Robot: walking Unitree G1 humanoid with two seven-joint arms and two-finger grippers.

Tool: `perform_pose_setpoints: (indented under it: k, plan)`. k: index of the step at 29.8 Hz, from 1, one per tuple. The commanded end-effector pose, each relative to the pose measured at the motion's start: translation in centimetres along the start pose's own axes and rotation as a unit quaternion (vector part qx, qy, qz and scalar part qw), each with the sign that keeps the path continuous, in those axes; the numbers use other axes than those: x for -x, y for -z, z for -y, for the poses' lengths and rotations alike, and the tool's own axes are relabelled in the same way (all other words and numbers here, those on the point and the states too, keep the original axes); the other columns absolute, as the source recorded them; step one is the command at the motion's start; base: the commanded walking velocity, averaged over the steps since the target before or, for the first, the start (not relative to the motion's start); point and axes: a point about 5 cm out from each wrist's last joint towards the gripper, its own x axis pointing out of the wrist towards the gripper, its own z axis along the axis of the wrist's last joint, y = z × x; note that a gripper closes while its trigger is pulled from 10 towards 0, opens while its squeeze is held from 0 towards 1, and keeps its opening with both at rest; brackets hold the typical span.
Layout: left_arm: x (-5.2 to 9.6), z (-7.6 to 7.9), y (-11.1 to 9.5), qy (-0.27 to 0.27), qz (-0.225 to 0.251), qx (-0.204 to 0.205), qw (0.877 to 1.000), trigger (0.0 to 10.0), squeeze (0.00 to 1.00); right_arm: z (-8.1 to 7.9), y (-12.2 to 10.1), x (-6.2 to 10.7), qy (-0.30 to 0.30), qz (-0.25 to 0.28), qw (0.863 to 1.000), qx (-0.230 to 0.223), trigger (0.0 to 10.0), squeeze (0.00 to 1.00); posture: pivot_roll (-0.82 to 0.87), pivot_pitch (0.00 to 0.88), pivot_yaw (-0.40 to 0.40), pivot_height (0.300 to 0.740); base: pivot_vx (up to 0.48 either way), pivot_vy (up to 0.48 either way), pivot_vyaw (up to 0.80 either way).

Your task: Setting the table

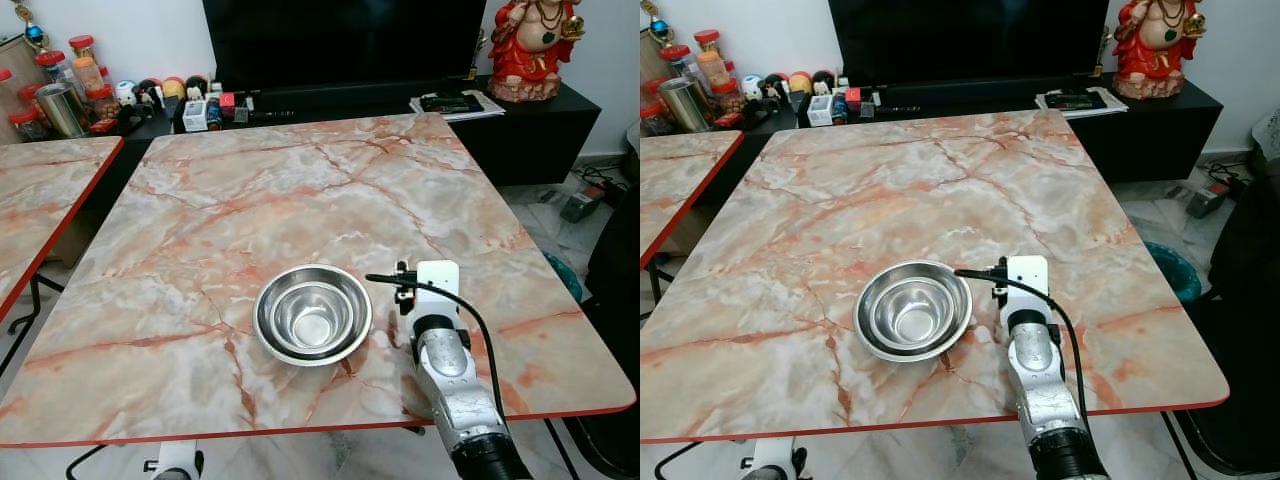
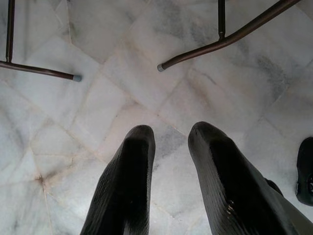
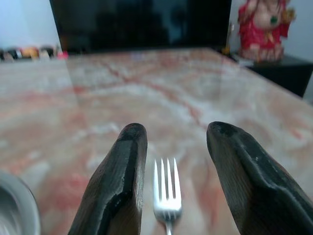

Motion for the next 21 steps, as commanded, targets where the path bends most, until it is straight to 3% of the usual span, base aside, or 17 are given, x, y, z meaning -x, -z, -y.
perform_pose_setpoints:
  k: [1, 10, 17, 21]
  plan:
    - [0.0, -0.2, -0.1, 0.001, 0.003, 0.0, 1.0, 10.0, 0.0, -0.3, -1.7, -0.3, -0.002, 0.044, 0.999, -0.007, 10.0, 0.0, -0.02, 0.0, 0.066, 0.74, 0.0, 0.0, 0.0]
    - [0.0, -0.1, -0.1, -0.002, 0.003, 0.005, 1.0, 10.0, 0.0, -0.5, -3.6, -0.7, -0.001, 0.108, 0.994, -0.006, 10.0, 0.0, -0.03, 0.0, 0.065, 0.74, 0.0, 0.0, 0.0]
    - [0.0, -0.2, -0.1, -0.009, 0.005, 0.026, 1.0, 10.0, 0.0, -0.8, -4.1, -0.9, -0.01, 0.123, 0.992, -0.012, 10.0, 0.0, -0.03, 0.0, 0.06, 0.74, 0.0, 0.0, 0.0]
    - [0.0, -0.2, -0.1, -0.011, 0.005, 0.026, 1.0, 10.0, 0.0, -1.0, -4.2, -0.9, -0.015, 0.128, 0.992, -0.005, 10.0, 0.0, -0.03, 0.0, 0.06, 0.74, 0.0, 0.292, 0.0]
